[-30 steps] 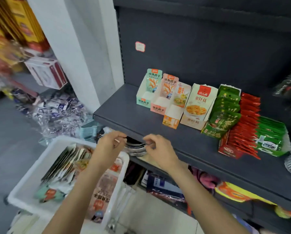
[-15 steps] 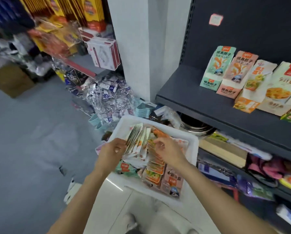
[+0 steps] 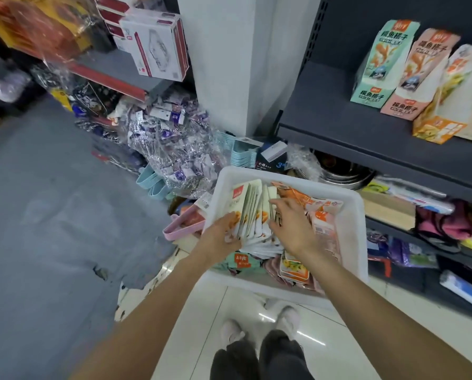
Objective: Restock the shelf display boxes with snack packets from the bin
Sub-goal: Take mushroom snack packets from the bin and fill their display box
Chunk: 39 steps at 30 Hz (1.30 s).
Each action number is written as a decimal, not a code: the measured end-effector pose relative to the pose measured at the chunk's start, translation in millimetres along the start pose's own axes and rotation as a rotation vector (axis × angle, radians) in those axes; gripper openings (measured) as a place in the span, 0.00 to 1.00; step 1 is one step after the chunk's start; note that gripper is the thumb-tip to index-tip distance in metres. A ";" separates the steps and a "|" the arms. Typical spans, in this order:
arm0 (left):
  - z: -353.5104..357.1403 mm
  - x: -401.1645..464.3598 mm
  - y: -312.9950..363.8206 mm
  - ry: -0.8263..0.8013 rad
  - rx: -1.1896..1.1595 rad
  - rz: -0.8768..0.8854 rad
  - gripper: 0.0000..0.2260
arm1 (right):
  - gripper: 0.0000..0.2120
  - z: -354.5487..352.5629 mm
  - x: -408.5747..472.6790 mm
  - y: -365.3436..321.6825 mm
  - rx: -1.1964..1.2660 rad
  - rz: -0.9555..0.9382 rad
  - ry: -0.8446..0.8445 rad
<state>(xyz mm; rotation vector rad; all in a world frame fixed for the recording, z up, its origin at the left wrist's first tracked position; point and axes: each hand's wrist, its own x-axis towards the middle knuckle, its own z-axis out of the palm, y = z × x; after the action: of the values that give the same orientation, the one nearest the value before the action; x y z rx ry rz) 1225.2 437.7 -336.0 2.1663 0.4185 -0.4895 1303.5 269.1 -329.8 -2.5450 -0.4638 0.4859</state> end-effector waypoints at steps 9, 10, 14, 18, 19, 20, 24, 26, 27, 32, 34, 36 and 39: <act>7.7 2.3 -12.8 0.002 0.011 0.076 0.26 | 0.30 19.5 0.7 6.5 -0.125 0.087 -0.151; 7.4 1.2 -15.1 -0.006 0.026 0.081 0.26 | 0.30 19.8 -0.7 6.0 -0.129 0.087 -0.149; 6.7 -2.6 -25.1 0.004 0.032 0.109 0.21 | 0.29 18.6 -3.4 4.9 -0.138 0.088 -0.167; 1.5 -8.1 -20.2 0.106 -0.035 0.195 0.17 | 0.26 14.6 -1.3 1.7 -0.006 0.117 -0.174; 1.1 -9.5 -16.3 0.117 -0.035 0.221 0.17 | 0.24 12.2 -0.9 -1.0 0.076 0.129 -0.151; 1.9 -10.2 -12.5 0.113 -0.028 0.247 0.18 | 0.22 9.3 -0.1 -4.5 0.180 0.143 -0.114; 13.3 -8.7 0.5 0.042 0.094 0.379 0.18 | 0.16 -3.3 5.3 -14.3 0.449 0.199 0.022; 16.4 -6.9 5.1 -0.018 0.107 0.413 0.18 | 0.14 -5.5 8.9 -9.8 0.465 0.239 0.058; 16.6 -5.5 7.6 -0.035 0.087 0.420 0.20 | 0.14 -6.8 9.6 -6.4 0.479 0.270 0.086; 10.6 15.5 5.9 0.013 0.026 0.129 0.39 | 0.14 -15.1 5.3 14.4 0.536 0.383 0.179; 9.2 21.0 3.8 -0.077 0.082 0.028 0.42 | 0.14 -16.7 3.8 22.0 0.562 0.392 0.198; 8.2 19.9 3.4 -0.113 0.085 -0.018 0.39 | 0.14 -18.7 3.2 25.3 0.592 0.410 0.216; 1.2 12.0 2.0 -0.138 -0.033 -0.002 0.31 | 0.14 -23.1 4.0 22.4 0.632 0.421 0.221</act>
<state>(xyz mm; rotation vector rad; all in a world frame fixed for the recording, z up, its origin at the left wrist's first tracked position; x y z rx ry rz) 1236.3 437.1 -341.2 2.0858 0.3503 -0.6252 1321.8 243.1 -324.0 -2.0292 0.2823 0.4064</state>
